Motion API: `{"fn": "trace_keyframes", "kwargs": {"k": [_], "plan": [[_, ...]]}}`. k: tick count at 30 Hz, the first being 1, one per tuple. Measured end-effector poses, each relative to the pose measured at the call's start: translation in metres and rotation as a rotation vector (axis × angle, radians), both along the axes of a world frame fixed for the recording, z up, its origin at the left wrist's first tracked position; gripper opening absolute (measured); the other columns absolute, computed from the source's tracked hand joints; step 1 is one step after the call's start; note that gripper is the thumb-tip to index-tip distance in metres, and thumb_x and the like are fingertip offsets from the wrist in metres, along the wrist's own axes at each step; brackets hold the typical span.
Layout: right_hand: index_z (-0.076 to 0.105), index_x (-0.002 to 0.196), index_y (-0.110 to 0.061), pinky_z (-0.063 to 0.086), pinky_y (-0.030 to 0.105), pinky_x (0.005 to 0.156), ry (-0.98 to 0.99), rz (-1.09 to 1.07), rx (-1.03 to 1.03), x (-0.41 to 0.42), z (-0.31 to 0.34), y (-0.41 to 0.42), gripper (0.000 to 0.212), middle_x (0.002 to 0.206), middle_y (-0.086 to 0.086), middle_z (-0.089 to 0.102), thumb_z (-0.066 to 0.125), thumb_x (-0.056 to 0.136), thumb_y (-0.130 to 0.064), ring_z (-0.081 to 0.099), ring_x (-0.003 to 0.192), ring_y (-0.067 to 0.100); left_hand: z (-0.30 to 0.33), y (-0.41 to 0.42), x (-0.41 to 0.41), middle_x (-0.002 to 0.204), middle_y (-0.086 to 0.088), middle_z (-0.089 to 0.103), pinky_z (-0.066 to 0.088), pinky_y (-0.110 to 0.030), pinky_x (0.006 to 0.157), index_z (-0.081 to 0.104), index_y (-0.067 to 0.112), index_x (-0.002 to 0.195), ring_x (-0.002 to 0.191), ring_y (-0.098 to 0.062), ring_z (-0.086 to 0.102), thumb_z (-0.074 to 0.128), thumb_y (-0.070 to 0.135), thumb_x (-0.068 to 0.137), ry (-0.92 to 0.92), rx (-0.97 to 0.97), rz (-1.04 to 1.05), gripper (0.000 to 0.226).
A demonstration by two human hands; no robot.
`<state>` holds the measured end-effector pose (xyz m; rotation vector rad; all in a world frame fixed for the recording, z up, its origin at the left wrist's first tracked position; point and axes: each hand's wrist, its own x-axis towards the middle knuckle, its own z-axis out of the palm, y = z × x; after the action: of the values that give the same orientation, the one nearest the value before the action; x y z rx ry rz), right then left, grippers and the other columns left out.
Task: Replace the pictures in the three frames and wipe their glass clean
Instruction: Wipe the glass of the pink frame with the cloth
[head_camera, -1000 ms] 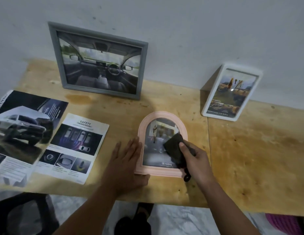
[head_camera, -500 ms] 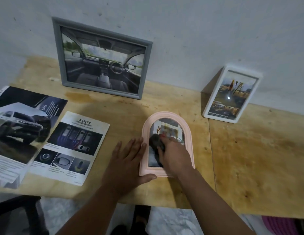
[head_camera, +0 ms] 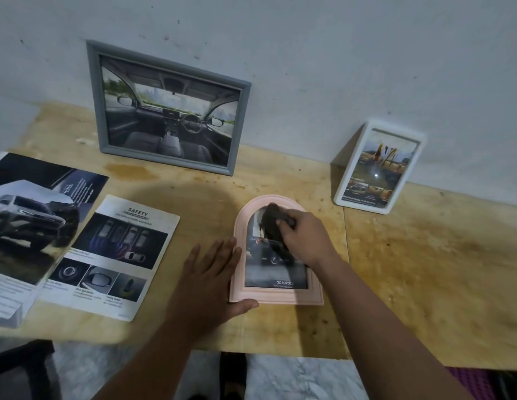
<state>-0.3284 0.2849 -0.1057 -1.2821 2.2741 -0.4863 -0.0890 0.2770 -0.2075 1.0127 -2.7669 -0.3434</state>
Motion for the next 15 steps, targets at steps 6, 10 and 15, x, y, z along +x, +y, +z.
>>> {"fn": "trace_keyframes", "kwargs": {"k": [6, 10, 15], "plan": [[0.058, 0.139, -0.026, 0.053, 0.041, 0.088, 0.183, 0.240, 0.057, 0.015, -0.028, -0.003, 0.038, 0.130, 0.009, 0.064, 0.048, 0.102, -0.027, 0.062, 0.111, 0.034, -0.001, 0.001, -0.001, 0.170, -0.005, 0.023, 0.026, -0.063, 0.121, 0.037, 0.013, 0.159, 0.157, -0.025, 0.023, 0.040, 0.092, 0.083, 0.003, -0.017, -0.002, 0.109], [0.053, 0.142, -0.025, 0.056, 0.042, 0.081, 0.275, 0.418, 0.111, 0.024, -0.026, 0.020, 0.042, 0.139, 0.006, 0.057, 0.048, 0.101, -0.028, 0.065, 0.104, 0.035, -0.001, 0.000, 0.000, 0.170, -0.005, 0.024, 0.027, -0.063, 0.121, 0.038, 0.013, 0.159, 0.157, -0.025, 0.023, 0.041, 0.092, 0.083, -0.001, -0.016, -0.003, 0.109], [0.055, 0.141, -0.029, 0.053, 0.036, 0.078, 0.150, 0.498, 0.226, 0.037, -0.009, 0.063, 0.040, 0.125, 0.001, 0.062, 0.050, 0.100, -0.028, 0.065, 0.100, 0.028, -0.002, 0.001, 0.001, 0.169, -0.005, 0.026, 0.027, -0.062, 0.121, 0.040, 0.014, 0.158, 0.156, -0.025, 0.026, 0.043, 0.092, 0.082, 0.022, 0.004, -0.009, 0.109]]}}
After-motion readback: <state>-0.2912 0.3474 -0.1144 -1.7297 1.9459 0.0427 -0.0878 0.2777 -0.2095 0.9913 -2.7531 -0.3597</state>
